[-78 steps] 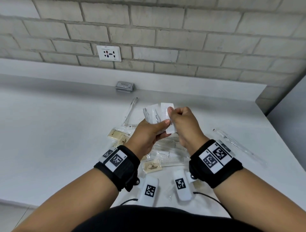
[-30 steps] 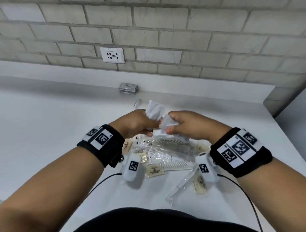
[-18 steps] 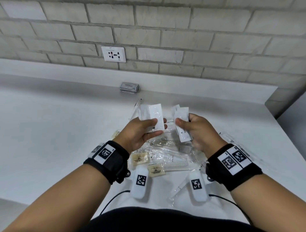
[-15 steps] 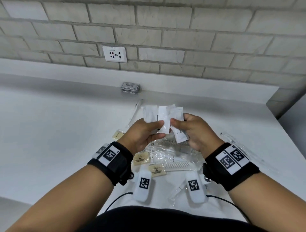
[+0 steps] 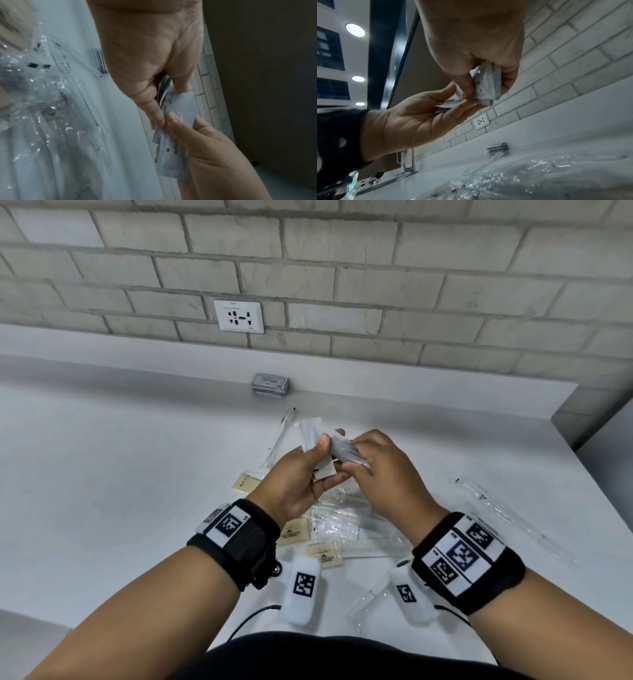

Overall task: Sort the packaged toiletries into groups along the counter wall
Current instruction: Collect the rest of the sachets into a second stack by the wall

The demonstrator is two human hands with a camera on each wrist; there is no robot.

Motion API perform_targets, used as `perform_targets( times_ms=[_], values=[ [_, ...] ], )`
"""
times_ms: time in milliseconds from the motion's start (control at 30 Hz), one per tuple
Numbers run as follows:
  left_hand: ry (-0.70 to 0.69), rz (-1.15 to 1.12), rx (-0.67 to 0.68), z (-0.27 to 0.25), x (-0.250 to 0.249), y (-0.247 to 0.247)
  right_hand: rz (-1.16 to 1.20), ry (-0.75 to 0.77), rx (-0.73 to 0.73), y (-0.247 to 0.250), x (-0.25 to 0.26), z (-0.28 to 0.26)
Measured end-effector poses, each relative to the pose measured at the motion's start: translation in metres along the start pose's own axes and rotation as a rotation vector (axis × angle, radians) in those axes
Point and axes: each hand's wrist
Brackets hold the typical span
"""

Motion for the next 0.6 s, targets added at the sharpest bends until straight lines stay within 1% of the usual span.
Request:
perform_targets(
  times_ms=[100,167,233,300,367,400,433,500,533,567,600],
  values=[
    [0.035,-0.019,0.008,-0.002,0.004,0.004,0.081,-0.111,0.099,0.009,-0.002,0.0],
    [0.034,-0.031,-0.038,-0.002,0.007,0.006,0.27,-0.241,0.126,0.018,-0.003,0.001],
    [0.016,-0.028,-0.073,-0.002,0.008,0.007,0.427,-0.313,0.087,0.027,-0.005,0.006],
    [0.015,-0.01,-0.098,-0.002,0.006,0.007,0.57,-0.335,0.039,0.036,-0.008,0.011],
    [0.009,0.017,-0.128,-0.001,0.005,0.005,0.671,-0.346,0.045,0.041,-0.007,0.016],
    [0.006,0.029,-0.134,-0.001,0.005,0.004,0.663,-0.353,0.074,0.04,-0.005,0.017],
    [0.004,0.035,-0.127,-0.001,0.004,0.002,0.582,-0.345,0.112,0.038,-0.003,0.018],
    [0.0,0.025,-0.101,0.0,0.005,-0.001,0.238,-0.319,0.185,0.028,0.0,0.018],
    [0.001,0.02,-0.092,0.0,0.006,-0.002,0.093,-0.32,0.198,0.021,0.0,0.017],
    [0.006,0.017,-0.09,-0.001,0.006,-0.003,0.053,-0.334,0.191,0.014,0.0,0.015],
    [0.017,0.011,-0.094,-0.002,0.005,-0.003,0.086,-0.358,0.179,0.009,-0.002,0.014]
  ],
)
Point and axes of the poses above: each hand's wrist, its own z-axis towards the middle knuckle, its own y-axis out of the back of the hand, x = y × z, and after that the axes turned 1 degree about x, right-handed
